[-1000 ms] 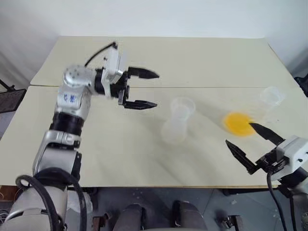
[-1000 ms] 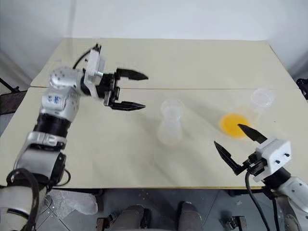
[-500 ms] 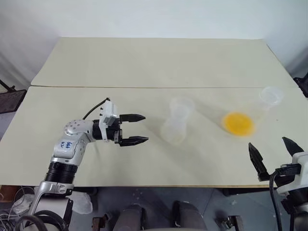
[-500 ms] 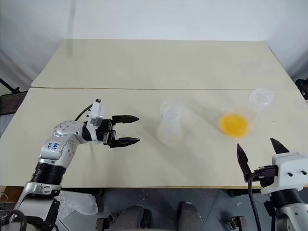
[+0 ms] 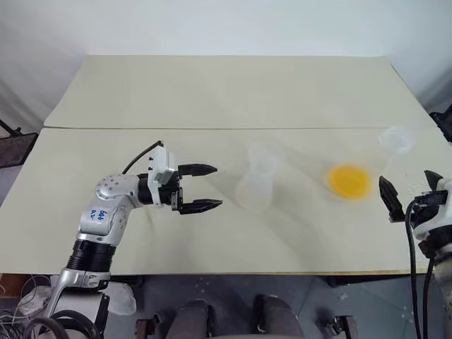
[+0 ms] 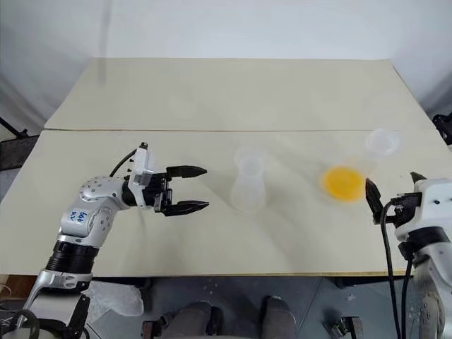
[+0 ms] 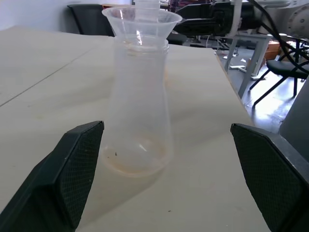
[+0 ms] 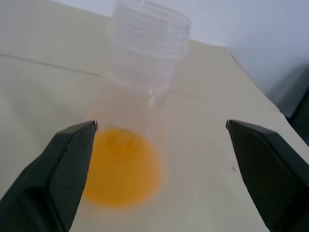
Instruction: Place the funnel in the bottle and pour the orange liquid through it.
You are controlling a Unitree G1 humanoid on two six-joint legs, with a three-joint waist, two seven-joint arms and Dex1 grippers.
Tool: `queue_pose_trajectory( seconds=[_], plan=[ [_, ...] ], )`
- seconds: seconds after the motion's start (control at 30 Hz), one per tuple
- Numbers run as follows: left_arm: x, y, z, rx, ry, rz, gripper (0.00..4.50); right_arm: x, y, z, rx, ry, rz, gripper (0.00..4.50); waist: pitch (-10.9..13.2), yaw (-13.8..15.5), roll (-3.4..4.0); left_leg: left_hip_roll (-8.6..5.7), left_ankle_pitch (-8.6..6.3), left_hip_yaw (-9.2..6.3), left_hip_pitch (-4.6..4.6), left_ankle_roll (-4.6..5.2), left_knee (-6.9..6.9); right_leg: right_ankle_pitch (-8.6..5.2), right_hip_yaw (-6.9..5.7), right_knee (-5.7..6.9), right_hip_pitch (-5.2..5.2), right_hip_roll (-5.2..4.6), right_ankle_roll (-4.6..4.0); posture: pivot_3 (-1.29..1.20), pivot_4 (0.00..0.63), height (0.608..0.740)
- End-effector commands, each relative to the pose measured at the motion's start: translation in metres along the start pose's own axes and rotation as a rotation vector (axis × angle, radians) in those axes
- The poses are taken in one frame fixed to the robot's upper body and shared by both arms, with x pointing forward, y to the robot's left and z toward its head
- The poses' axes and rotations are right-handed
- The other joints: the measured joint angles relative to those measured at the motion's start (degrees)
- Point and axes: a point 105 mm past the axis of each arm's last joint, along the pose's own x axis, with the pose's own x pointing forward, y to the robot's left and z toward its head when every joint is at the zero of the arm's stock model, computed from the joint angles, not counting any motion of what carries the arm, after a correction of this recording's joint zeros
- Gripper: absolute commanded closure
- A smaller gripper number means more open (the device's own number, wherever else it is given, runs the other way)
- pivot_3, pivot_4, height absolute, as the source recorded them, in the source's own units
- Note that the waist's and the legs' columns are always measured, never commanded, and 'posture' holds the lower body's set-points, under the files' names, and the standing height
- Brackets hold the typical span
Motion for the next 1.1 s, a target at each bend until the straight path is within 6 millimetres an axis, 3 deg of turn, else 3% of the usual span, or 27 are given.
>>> queue_pose_trajectory(
  seconds=[0.03,0.27,0.9,1.0,1.1],
  plan=[
    [-0.003,-0.001,0.008,0.045,-0.006,0.018,0.03,0.005,-0.003,0.011,-0.011,-0.044,0.017,0.0,0.0,0.1,0.0,0.01,0.0,-0.01,0.0,0.0,0.0,0.0,-0.01,0.0,0.0,0.0,0.0,0.0,0.15,0.74],
    [-0.003,-0.006,0.006,0.043,0.0,0.033,0.03,0.015,0.016,0.026,0.04,-0.087,0.138,0.0,0.0,0.1,0.0,-0.02,0.0,-0.01,-0.01,0.0,0.0,0.0,0.0,-0.02,0.0,-0.04,0.0,0.0,0.15,0.74],
    [0.001,-0.004,0.008,0.059,-0.006,0.04,0.03,0.052,0.001,0.025,0.033,-0.111,0.095,0.0,0.0,0.0,0.01,-0.02,0.0,0.01,-0.02,0.0,0.0,0.0,-0.01,-0.04,0.0,-0.04,0.0,0.0,0.15,0.74],
    [0.001,-0.003,0.008,0.061,-0.005,0.039,0.0,0.054,0.0,0.024,0.053,-0.102,0.085,0.61,0.0,0.0,0.02,-0.02,0.0,0.01,-0.02,0.0,0.0,0.0,-0.01,-0.05,0.0,-0.04,0.0,0.0,0.15,0.74],
    [0.001,-0.002,0.008,0.061,-0.005,0.039,0.0,0.053,0.004,0.03,0.07,-0.13,0.099,1.6,0.0,0.1,0.02,-0.01,0.0,-0.01,-0.03,0.0,0.0,0.0,-0.02,-0.05,0.0,-0.04,0.0,0.0,0.15,0.74]
  ],
)
